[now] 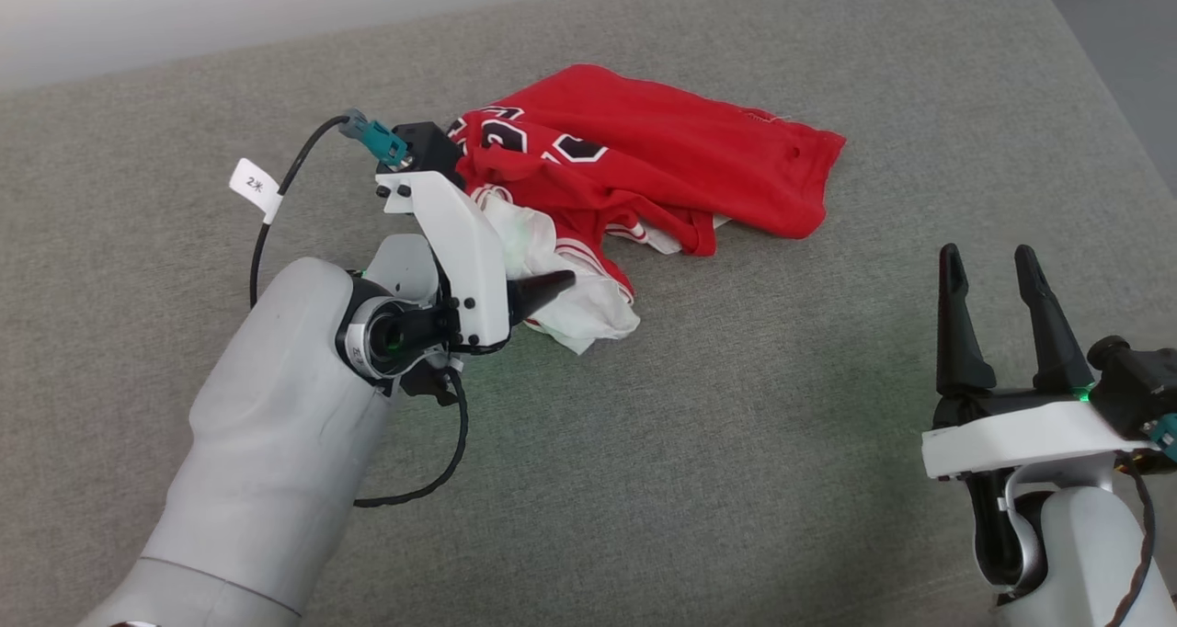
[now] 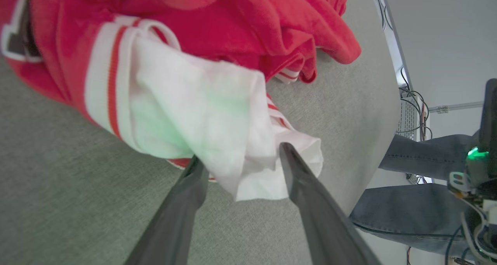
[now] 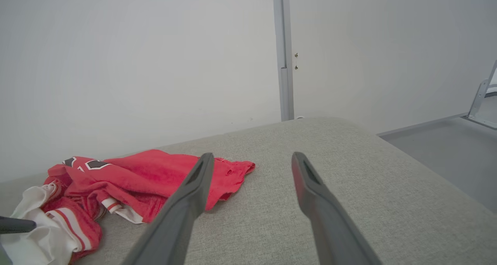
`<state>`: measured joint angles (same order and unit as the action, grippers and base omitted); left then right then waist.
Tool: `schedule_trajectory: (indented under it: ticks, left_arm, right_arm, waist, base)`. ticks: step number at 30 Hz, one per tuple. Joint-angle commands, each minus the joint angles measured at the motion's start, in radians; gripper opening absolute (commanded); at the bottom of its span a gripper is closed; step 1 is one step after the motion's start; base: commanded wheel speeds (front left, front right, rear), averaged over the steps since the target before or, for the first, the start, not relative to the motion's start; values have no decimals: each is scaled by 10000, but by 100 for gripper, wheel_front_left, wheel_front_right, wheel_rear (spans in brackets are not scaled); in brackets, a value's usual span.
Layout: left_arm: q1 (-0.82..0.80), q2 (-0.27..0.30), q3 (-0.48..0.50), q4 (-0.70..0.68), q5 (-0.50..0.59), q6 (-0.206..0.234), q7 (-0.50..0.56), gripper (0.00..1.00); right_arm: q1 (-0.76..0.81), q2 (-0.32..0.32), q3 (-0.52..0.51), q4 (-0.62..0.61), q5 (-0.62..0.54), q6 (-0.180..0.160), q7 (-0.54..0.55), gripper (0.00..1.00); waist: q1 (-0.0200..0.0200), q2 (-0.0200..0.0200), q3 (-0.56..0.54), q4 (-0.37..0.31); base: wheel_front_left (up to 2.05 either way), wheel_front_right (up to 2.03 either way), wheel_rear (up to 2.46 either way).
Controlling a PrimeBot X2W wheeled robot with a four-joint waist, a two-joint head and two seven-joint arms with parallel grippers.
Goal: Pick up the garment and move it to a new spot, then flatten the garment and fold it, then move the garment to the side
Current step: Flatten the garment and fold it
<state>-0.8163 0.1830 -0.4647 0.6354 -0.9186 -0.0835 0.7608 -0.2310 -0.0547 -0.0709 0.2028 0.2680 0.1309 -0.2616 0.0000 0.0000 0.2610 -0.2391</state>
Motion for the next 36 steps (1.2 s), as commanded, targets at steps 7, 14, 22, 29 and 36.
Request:
schedule_trajectory:
  ticks: [7,14,22,29,36]
  left_arm:
    - [-228,246,34,296,-70,-261,-261,0]
    - [654,1342,534,-405,-556,-261,-106,0]
    - [2503,2993,1392,-862,-931,-104,-318,0]
    - [2810,3640,1604,-576,-411,63,-1203,0]
    - [2499,4018,1385,225,519,193,-2359,0]
  right_arm:
    - [89,41,-240,-35,-21,-3,-47,100]
    - [173,38,-169,-13,-56,-3,-47,100]
    - [235,-27,-300,-82,-165,-3,-47,100]
    - [117,-206,-328,-81,-253,-3,-47,100]
    - [61,-346,-198,-31,-255,-3,-47,100]
  waist:
    - [0,0,-60,151]
    - [0,0,-218,554]
    - [0,0,-201,971]
    - [0,0,-139,1218]
    - [0,0,-161,1346]
  base:
    - [0,0,0]
    - [0,0,0]
    - [0,0,0]
    - [0,0,0]
    - [0,0,0]
